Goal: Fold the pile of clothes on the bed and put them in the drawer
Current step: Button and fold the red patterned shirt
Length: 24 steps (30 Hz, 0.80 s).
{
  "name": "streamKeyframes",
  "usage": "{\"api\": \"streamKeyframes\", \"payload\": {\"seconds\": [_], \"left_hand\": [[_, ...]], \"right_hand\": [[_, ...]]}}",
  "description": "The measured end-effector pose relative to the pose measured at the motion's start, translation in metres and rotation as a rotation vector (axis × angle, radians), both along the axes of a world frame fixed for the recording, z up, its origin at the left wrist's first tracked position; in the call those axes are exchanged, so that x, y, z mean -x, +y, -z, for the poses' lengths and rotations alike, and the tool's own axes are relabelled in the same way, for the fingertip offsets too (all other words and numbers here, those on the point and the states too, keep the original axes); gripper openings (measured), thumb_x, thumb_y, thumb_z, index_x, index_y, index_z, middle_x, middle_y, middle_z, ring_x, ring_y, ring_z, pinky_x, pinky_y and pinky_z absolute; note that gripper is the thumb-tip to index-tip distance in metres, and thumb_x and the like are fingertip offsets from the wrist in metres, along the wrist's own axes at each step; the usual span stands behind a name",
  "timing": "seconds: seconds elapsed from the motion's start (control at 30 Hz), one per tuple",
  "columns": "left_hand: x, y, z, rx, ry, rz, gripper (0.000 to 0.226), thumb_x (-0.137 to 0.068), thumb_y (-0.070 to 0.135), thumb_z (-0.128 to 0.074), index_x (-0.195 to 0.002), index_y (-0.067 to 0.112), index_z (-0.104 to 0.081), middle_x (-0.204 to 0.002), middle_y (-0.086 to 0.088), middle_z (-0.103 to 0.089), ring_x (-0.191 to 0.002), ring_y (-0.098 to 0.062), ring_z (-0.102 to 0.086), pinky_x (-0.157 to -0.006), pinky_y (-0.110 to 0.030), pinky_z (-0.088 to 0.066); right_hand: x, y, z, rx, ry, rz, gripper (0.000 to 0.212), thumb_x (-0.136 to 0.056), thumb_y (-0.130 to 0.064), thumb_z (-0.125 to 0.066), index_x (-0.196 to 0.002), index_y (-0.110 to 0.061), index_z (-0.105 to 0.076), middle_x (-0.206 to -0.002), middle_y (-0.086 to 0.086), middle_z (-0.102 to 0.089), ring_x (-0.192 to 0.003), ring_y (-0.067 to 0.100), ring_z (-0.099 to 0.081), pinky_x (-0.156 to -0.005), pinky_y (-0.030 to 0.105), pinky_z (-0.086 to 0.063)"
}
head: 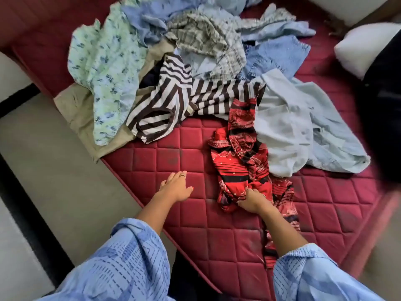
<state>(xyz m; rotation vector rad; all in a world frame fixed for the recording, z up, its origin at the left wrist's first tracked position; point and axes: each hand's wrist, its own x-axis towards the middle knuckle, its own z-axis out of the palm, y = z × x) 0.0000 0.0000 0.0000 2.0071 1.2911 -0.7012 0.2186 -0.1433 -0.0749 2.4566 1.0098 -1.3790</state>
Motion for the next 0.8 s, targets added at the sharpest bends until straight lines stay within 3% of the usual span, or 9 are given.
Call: {"api": "streamKeyframes", "payload": {"seconds": [0.1, 0.2, 0.3, 0.4, 0.47, 0.6, 0.67, 0.8], "left_hand": [[0.012, 0.019, 0.022, 0.039, 0.034, -0.018, 0.07, -0.098, 0.04, -0.043, -0.153, 0.014, -0.009, -0.161, -0.001, -0.01, -0.149, -0.022, -0.006, -0.118, -0.045, -0.015], [0.031, 0.034, 0.039, 0.061, 0.044, -0.041, 0.069, -0.098, 0.039, -0.045, -0.153, 0.013, -0.013, -0.16, -0.002, -0.016, -0.148, -0.022, -0.012, -0.117, -0.044, -0.019], [0.057, 0.06, 0.051, 0.09, 0.079, -0.081, 0.069, -0.097, 0.039, -0.048, -0.152, 0.013, -0.016, -0.158, -0.005, -0.022, -0.146, -0.022, -0.02, -0.116, -0.046, -0.023], [0.077, 0.083, 0.055, 0.134, 0.118, -0.109, 0.07, -0.095, 0.04, -0.049, -0.152, 0.013, -0.017, -0.157, -0.007, -0.024, -0.144, -0.025, -0.026, -0.115, -0.046, -0.026], [0.081, 0.1, 0.05, 0.16, 0.117, -0.124, 0.072, -0.095, 0.041, -0.049, -0.152, 0.012, -0.017, -0.157, -0.01, -0.026, -0.142, -0.027, -0.029, -0.115, -0.044, -0.027], [0.068, 0.144, 0.019, 0.194, -0.013, -0.196, 0.074, -0.095, 0.038, -0.053, -0.153, 0.013, -0.015, -0.153, -0.014, -0.033, -0.14, -0.029, -0.034, -0.113, -0.034, -0.029], [0.058, 0.171, -0.004, 0.192, -0.175, -0.254, 0.084, -0.09, 0.038, -0.062, -0.153, 0.016, -0.011, -0.153, -0.013, -0.033, -0.139, -0.027, -0.036, -0.111, -0.031, -0.031], [0.033, 0.228, -0.089, 0.147, -0.712, -0.194, 0.119, -0.072, 0.031, -0.082, -0.153, 0.022, 0.005, -0.156, -0.001, -0.026, -0.136, -0.008, -0.036, -0.105, -0.021, -0.039]], "right_hand": [[0.0, -0.001, 0.051, -0.001, 0.004, 0.25, 0.094, -0.06, -0.057, -0.065, -0.135, -0.007, -0.04, -0.13, 0.018, -0.055, -0.122, 0.036, -0.053, -0.1, 0.047, -0.044], [0.019, 0.012, 0.034, -0.007, -0.106, 0.593, 0.071, -0.076, -0.039, -0.072, -0.128, -0.002, -0.04, -0.131, 0.022, -0.053, -0.125, 0.039, -0.049, -0.103, 0.048, -0.04], [0.028, 0.038, 0.04, 0.025, -0.132, 0.672, 0.04, -0.09, -0.026, -0.058, -0.119, 0.001, -0.054, -0.127, 0.026, -0.056, -0.121, 0.041, -0.051, -0.1, 0.044, -0.039], [0.038, 0.067, 0.022, -0.127, -0.058, 0.696, 0.022, -0.095, -0.018, -0.05, -0.092, 0.0, -0.061, -0.107, 0.026, -0.063, -0.106, 0.04, -0.058, -0.086, 0.038, -0.042], [0.042, 0.098, -0.005, -0.264, -0.045, 0.686, 0.025, -0.095, -0.017, -0.047, -0.072, -0.009, -0.051, -0.088, 0.021, -0.061, -0.093, 0.033, -0.059, -0.078, 0.037, -0.04], [0.046, 0.206, -0.091, -0.514, 0.013, 0.564, 0.029, -0.094, -0.015, -0.047, -0.065, -0.014, -0.047, -0.066, 0.005, -0.054, -0.069, 0.023, -0.051, -0.064, 0.032, -0.039], [0.052, 0.263, -0.138, -0.611, 0.058, 0.397, 0.029, -0.093, -0.013, -0.048, -0.065, -0.006, -0.049, -0.062, 0.003, -0.049, -0.064, 0.021, -0.047, -0.061, 0.03, -0.035], [0.087, 0.343, -0.23, -0.651, 0.204, 0.001, 0.028, -0.096, -0.013, -0.049, -0.073, 0.002, -0.054, -0.063, 0.007, -0.05, -0.06, 0.018, -0.046, -0.058, 0.029, -0.037]]}}
